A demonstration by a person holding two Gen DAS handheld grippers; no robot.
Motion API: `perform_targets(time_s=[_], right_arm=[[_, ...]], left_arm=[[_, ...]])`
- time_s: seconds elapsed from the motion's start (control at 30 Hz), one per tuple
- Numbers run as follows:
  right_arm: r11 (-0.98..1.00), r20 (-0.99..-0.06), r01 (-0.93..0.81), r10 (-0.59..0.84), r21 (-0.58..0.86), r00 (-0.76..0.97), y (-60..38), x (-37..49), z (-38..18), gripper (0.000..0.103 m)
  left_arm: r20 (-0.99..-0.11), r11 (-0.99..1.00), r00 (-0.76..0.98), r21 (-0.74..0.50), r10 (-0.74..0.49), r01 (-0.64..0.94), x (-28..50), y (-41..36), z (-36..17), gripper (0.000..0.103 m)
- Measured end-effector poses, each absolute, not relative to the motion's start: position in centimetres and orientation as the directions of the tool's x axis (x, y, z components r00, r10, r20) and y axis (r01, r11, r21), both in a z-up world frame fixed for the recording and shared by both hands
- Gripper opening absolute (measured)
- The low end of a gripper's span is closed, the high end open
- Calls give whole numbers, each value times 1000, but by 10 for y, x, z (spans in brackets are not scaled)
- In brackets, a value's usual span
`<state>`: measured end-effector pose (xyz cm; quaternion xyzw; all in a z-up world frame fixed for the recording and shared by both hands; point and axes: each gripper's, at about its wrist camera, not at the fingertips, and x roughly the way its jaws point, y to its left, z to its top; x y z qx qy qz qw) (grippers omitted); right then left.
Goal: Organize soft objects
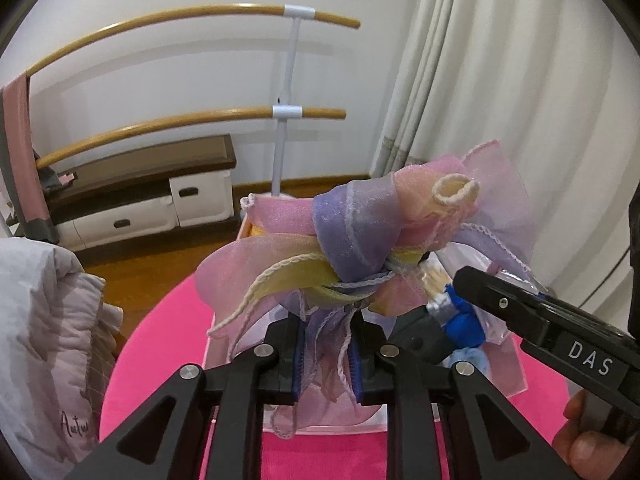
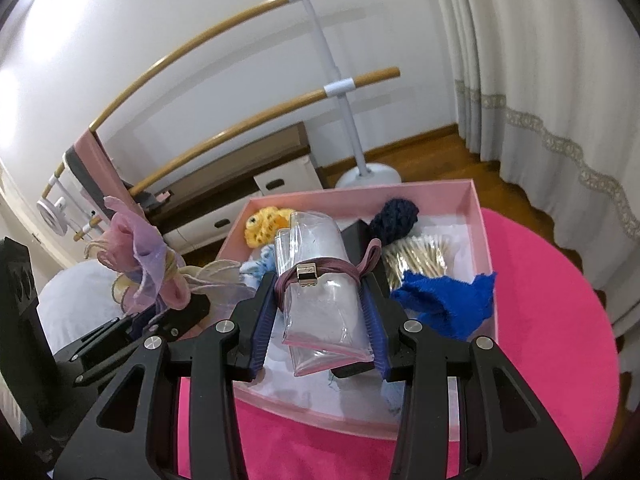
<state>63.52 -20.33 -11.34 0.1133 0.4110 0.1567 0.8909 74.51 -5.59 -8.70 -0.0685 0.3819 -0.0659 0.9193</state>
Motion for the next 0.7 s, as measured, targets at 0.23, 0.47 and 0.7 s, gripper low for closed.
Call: perform_targets(time_s=[0.23,0.47,0.7], right_arm=[[920,-706,-161,379,358,599,-209,639,-127,64],[907,-654,-129,382,400,653,-226,626,-113,103],[926,-643,-80,317,370,698,-241,601,-97,103]], left_arm=[[-685,988,717,-154,-127,28,764,-61,-93,78],[-647,991,757,-132,-86,1,756,-55,-89,103],[-638,995,770,-83,-14,-50,723,-57,-88,103]])
